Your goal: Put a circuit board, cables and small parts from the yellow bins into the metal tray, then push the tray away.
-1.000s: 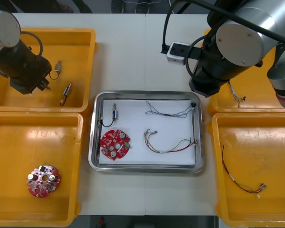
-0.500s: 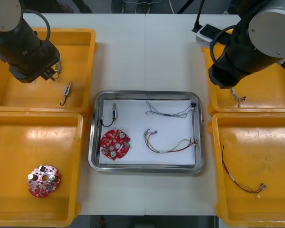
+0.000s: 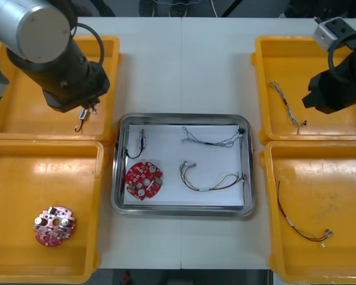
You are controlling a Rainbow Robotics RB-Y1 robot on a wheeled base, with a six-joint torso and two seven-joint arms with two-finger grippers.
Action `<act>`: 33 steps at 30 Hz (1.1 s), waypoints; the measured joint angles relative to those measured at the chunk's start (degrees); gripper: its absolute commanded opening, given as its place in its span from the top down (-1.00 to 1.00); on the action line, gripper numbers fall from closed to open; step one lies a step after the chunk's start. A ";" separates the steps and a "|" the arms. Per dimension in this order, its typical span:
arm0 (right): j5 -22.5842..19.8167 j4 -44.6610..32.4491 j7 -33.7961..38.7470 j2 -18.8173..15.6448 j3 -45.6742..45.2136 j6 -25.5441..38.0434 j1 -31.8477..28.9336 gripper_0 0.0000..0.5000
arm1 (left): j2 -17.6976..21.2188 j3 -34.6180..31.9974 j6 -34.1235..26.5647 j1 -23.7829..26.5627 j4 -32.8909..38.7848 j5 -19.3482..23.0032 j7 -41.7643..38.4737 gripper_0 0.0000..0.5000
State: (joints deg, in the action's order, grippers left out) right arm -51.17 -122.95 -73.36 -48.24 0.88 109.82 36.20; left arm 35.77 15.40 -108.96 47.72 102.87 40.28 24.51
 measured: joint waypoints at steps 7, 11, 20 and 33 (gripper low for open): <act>-0.98 -3.69 4.21 -1.28 -6.42 0.01 -7.82 -1.00 | -3.95 6.24 -0.11 2.17 0.65 0.05 -0.05 1.00; -1.08 -3.79 4.23 -1.32 -10.09 0.01 -11.72 -1.00 | -6.02 8.84 -0.04 2.84 1.29 0.05 -0.05 1.00; -2.20 -3.86 4.24 -1.34 -16.91 0.01 -19.00 -1.00 | -7.75 14.71 4.92 3.03 1.24 -0.17 -0.06 1.00; -2.64 -7.49 4.28 -1.33 -21.14 0.01 -26.25 -1.00 | -8.86 21.77 13.85 3.14 -5.38 -2.26 -0.06 1.00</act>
State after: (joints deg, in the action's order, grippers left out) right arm -53.81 -130.43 -69.08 -49.57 -20.26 109.83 9.95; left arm 26.91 37.17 -95.10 50.87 97.49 38.02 24.46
